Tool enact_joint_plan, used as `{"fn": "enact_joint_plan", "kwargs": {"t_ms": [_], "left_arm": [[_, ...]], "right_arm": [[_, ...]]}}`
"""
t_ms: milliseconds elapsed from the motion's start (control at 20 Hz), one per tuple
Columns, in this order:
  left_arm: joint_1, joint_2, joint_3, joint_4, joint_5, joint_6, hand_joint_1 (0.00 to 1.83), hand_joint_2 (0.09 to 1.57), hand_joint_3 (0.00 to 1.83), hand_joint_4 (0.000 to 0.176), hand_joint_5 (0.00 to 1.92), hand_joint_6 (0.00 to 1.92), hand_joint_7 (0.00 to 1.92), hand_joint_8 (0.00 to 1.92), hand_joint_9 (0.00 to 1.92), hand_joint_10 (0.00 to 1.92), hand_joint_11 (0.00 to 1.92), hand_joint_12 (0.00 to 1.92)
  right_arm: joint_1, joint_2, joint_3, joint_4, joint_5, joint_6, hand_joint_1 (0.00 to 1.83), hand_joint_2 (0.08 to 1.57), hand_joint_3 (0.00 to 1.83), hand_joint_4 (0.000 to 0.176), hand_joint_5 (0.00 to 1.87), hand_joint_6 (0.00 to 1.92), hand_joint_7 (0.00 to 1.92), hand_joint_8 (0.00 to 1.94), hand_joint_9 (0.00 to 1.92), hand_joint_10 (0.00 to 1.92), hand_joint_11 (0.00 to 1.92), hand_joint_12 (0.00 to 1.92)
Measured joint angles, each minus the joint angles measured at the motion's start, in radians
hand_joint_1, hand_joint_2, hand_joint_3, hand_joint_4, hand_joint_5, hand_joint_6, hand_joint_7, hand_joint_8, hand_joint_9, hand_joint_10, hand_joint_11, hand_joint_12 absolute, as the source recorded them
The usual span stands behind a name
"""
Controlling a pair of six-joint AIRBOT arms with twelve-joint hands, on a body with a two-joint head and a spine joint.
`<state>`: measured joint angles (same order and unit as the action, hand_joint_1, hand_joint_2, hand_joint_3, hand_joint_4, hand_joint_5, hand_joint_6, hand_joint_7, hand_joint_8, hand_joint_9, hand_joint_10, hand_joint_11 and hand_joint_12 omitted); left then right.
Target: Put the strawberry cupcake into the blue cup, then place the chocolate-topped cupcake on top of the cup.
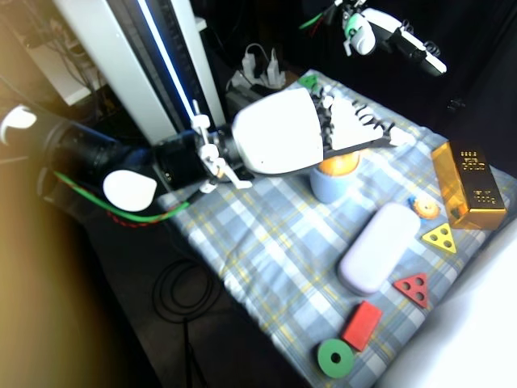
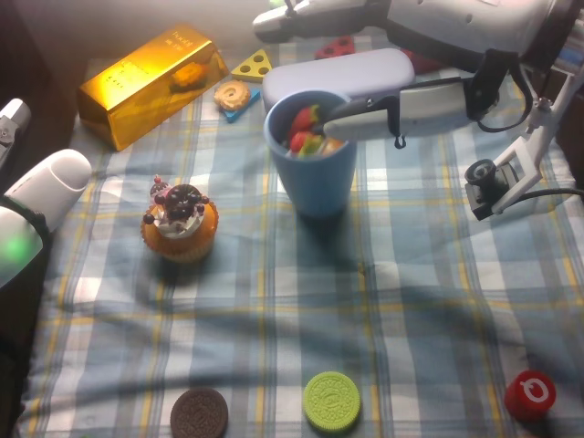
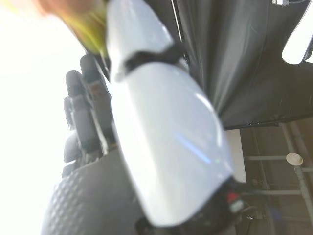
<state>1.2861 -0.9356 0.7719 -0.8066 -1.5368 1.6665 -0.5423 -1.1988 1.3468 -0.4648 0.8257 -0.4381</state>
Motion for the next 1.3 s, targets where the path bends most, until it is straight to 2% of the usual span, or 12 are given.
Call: {"fn": "enact_joint_plan", "kwargs": {"t_ms": [300, 450, 500, 550, 700, 750, 800, 950, 1000, 1050, 1150, 1300], "left_arm": [[0.000, 0.000, 0.000, 0.000, 0.000, 0.000, 0.00, 0.99, 0.00, 0.073, 0.13, 0.00, 0.09, 0.00, 0.00, 0.00, 0.00, 0.00], [0.000, 0.000, 0.000, 0.000, 0.000, 0.000, 0.00, 0.97, 0.00, 0.077, 0.13, 0.00, 0.09, 0.00, 0.00, 0.00, 0.00, 0.00], [0.000, 0.000, 0.000, 0.000, 0.000, 0.000, 0.00, 0.97, 0.00, 0.072, 0.14, 0.00, 0.10, 0.00, 0.00, 0.00, 0.00, 0.00], [0.000, 0.000, 0.000, 0.002, 0.000, 0.000, 0.00, 0.98, 0.00, 0.065, 0.14, 0.01, 0.10, 0.01, 0.01, 0.00, 0.00, 0.00], [0.000, 0.000, 0.000, -0.003, 0.000, 0.000, 0.00, 0.98, 0.00, 0.057, 0.14, 0.00, 0.10, 0.00, 0.00, 0.00, 0.00, 0.00], [0.000, 0.000, 0.000, -0.002, 0.000, 0.000, 0.00, 0.97, 0.00, 0.050, 0.14, 0.00, 0.10, 0.00, 0.00, 0.00, 0.00, 0.00], [0.000, 0.000, 0.000, 0.002, 0.002, 0.000, 0.00, 0.97, 0.00, 0.029, 0.17, 0.01, 0.14, 0.02, 0.05, 0.02, 0.00, 0.00], [-0.004, 0.000, 0.000, 0.005, 0.009, 0.001, 0.00, 0.97, 0.00, 0.040, 0.16, 0.00, 0.15, 0.01, 0.09, 0.01, 0.00, 0.00], [-0.009, 0.000, 0.003, 0.005, 0.017, 0.000, 0.02, 0.94, 0.00, 0.064, 0.16, 0.00, 0.15, 0.00, 0.08, 0.00, 0.00, 0.00], [-0.011, 0.000, 0.005, 0.009, 0.020, 0.000, 0.03, 0.92, 0.00, 0.063, 0.16, 0.00, 0.16, 0.00, 0.09, 0.01, 0.00, 0.00], [-0.020, -0.002, 0.018, 0.013, 0.040, 0.000, 0.03, 0.91, 0.00, 0.071, 0.15, 0.00, 0.15, 0.00, 0.08, 0.00, 0.00, 0.00], [-0.063, -0.016, 0.058, 0.026, 0.092, -0.002, 0.11, 0.89, 0.00, 0.073, 0.15, 0.00, 0.13, 0.00, 0.04, 0.00, 0.00, 0.00]], "right_arm": [[0.000, 0.000, 0.000, 0.000, 0.000, 0.000, 0.65, 1.04, 0.00, 0.078, 0.26, 0.00, 0.25, 0.00, 0.15, 0.00, 0.02, 0.22], [0.000, 0.000, 0.000, 0.002, 0.000, 0.000, 0.53, 1.03, 0.00, 0.130, 0.12, 0.00, 0.07, 0.00, 0.01, 0.00, 0.00, 0.01], [0.000, 0.001, 0.000, 0.009, 0.000, 0.000, 0.48, 1.01, 0.00, 0.089, 0.09, 0.00, 0.07, 0.00, 0.02, 0.01, 0.00, 0.00], [0.000, 0.010, -0.002, 0.012, 0.000, 0.000, 0.45, 0.98, 0.00, 0.085, 0.10, 0.00, 0.09, 0.00, 0.08, 0.01, 0.03, 0.01], [0.000, 0.067, -0.024, 0.024, 0.002, -0.003, 0.45, 1.02, 0.01, 0.098, 0.04, 0.00, 0.06, 0.00, 0.05, 0.00, 0.04, 0.02], [0.000, 0.090, -0.034, 0.027, 0.003, -0.010, 0.35, 0.97, 0.00, 0.130, 0.02, 0.00, 0.02, 0.00, 0.01, 0.00, 0.01, 0.00], [-0.016, 0.121, -0.055, 0.062, 0.010, -0.041, 0.17, 0.89, 0.00, 0.103, 0.05, 0.00, 0.07, 0.01, 0.00, 0.00, 0.00, 0.00], [-0.070, 0.179, -0.111, 0.109, 0.014, -0.118, 0.16, 0.90, 0.00, 0.104, 0.04, 0.01, 0.07, 0.00, 0.00, 0.00, 0.00, 0.00], [-0.095, 0.197, -0.131, 0.125, 0.019, -0.143, 0.23, 0.90, 0.00, 0.098, 0.06, 0.01, 0.09, 0.01, 0.00, 0.00, 0.00, 0.00], [-0.121, 0.211, -0.147, 0.146, 0.034, -0.153, 0.24, 0.90, 0.00, 0.134, 0.02, 0.00, 0.04, 0.00, 0.00, 0.00, 0.00, 0.00], [-0.182, 0.238, -0.168, 0.196, 0.068, -0.176, 0.23, 0.89, 0.00, 0.123, 0.01, 0.00, 0.04, 0.00, 0.00, 0.00, 0.00, 0.00], [-0.275, 0.308, -0.204, 0.288, 0.118, -0.205, 0.22, 0.90, 0.00, 0.062, 0.01, 0.00, 0.08, 0.01, 0.02, 0.01, 0.00, 0.00]]}}
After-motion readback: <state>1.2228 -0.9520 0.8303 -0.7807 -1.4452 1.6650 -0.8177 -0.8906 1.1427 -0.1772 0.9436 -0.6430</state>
